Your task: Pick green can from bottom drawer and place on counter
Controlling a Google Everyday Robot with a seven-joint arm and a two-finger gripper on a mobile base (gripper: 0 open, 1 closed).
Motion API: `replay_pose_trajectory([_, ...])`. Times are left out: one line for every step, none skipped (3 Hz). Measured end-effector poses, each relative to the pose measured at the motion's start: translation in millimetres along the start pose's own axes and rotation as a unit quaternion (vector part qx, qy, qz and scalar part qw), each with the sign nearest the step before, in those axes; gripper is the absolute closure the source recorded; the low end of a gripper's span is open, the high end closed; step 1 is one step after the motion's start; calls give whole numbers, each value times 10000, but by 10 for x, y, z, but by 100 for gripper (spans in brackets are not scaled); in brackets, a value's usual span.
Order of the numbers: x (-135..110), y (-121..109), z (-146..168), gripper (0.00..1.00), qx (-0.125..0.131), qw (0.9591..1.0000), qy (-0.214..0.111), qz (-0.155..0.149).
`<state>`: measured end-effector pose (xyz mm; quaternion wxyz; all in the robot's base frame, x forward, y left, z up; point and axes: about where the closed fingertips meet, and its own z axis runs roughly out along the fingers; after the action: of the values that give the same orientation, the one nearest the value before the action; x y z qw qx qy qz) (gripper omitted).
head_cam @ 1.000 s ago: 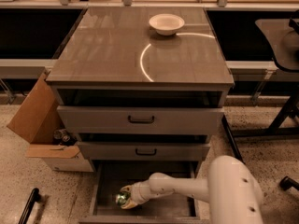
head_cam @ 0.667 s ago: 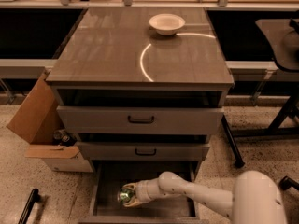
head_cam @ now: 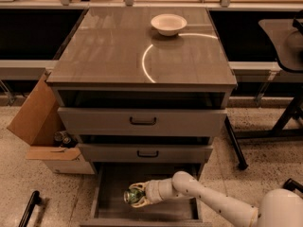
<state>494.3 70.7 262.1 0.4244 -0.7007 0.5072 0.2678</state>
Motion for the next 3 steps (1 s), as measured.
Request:
replay_pose_trajectory([-302, -8, -176, 100, -135, 9993, -197, -276])
replay_pose_trajectory([-705, 4, -443, 100, -304, 9969, -368, -622])
replay_pose_trajectory([-1109, -24, -738, 100, -425, 9934, -440, -966])
